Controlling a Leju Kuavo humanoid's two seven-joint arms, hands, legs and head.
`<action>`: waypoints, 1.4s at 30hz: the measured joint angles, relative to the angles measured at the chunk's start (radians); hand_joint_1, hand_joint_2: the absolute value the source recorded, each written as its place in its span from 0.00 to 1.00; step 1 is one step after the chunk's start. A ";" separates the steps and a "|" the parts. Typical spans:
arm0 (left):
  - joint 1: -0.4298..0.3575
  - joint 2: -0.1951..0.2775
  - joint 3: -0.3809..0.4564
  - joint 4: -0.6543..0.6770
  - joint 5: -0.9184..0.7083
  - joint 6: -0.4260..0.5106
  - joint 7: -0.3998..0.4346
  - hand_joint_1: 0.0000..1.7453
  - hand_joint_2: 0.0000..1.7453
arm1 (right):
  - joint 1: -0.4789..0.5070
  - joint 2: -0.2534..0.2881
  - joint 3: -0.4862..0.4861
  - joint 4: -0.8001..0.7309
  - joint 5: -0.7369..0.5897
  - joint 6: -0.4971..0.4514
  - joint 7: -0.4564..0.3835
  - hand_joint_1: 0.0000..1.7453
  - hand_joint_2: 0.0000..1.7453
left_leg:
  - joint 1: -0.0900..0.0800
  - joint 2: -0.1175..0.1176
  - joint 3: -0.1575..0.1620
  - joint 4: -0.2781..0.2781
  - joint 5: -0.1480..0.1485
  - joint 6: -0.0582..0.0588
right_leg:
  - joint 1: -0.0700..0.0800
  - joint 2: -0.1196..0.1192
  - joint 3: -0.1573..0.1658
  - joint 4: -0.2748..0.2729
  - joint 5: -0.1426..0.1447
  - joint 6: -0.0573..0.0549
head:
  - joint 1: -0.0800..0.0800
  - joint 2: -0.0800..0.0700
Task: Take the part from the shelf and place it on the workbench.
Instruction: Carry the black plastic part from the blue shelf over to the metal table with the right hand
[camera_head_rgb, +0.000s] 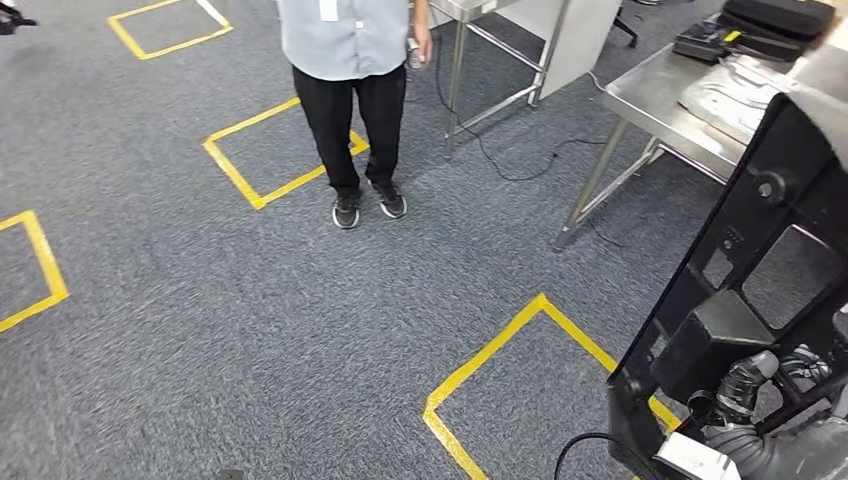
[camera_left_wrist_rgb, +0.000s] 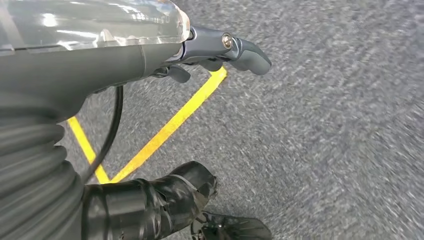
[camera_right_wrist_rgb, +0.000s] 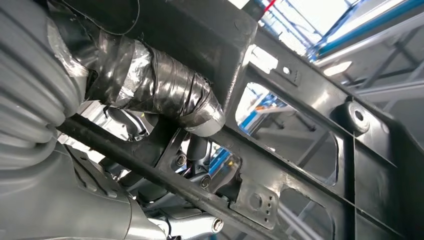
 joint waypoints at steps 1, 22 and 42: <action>-0.001 0.000 0.000 0.000 0.000 0.000 -0.001 0.00 1.00 | 0.000 0.000 0.000 0.000 0.000 0.000 0.000 1.00 1.00 | 0.000 0.011 0.003 0.001 -0.003 -0.002 | 0.000 -0.012 0.033 -0.061 0.035 -0.002 | 0.000 0.000; -0.002 -0.004 0.000 0.000 -0.001 -0.010 -0.024 0.00 1.00 | 0.005 -0.002 0.000 0.001 0.010 0.000 0.003 1.00 1.00 | 0.000 -0.106 -0.003 0.023 -0.015 -0.024 | 0.003 0.126 0.109 -0.230 0.097 -0.022 | -0.003 0.000; -0.001 -0.004 0.000 0.000 -0.001 -0.019 -0.039 0.00 1.00 | 0.002 -0.005 0.008 0.004 0.005 0.000 0.011 1.00 1.00 | -0.005 -0.036 -0.041 0.162 -0.124 -0.041 | 0.012 -0.017 0.136 -0.262 0.101 -0.060 | -0.002 0.000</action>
